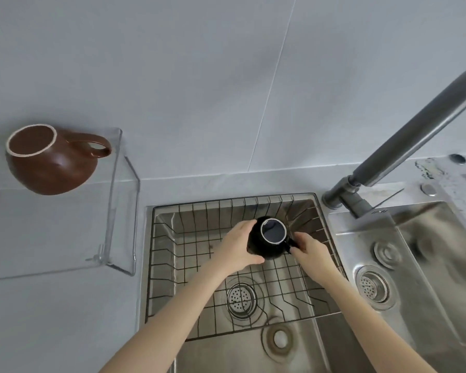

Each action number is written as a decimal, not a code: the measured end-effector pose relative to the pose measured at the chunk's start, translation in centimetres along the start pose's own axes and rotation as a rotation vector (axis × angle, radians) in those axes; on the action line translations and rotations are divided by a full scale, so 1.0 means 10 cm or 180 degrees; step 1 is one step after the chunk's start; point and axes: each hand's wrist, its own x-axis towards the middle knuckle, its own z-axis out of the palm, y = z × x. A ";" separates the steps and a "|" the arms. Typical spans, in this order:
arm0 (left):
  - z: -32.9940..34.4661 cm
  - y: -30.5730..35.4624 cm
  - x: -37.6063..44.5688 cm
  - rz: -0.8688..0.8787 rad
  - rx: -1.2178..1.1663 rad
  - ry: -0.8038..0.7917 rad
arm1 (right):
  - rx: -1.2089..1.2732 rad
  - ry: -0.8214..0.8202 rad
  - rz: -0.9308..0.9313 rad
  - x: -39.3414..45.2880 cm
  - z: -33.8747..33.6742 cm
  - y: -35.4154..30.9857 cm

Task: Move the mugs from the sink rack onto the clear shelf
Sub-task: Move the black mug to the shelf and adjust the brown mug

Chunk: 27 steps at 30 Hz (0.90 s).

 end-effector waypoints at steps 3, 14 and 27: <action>0.15 -0.06 0.16 -0.0121 -0.0081 -0.0090 | -0.0045 0.0019 -0.0034 0.04 0.08 0.07; 0.24 -0.13 0.29 -0.0233 -0.0473 0.0259 | 0.0235 0.0343 -0.0067 0.16 0.17 0.18; -0.67 0.32 -0.53 0.0251 -0.0586 0.1397 | 0.0767 0.0343 -0.1249 -0.35 -0.36 -0.92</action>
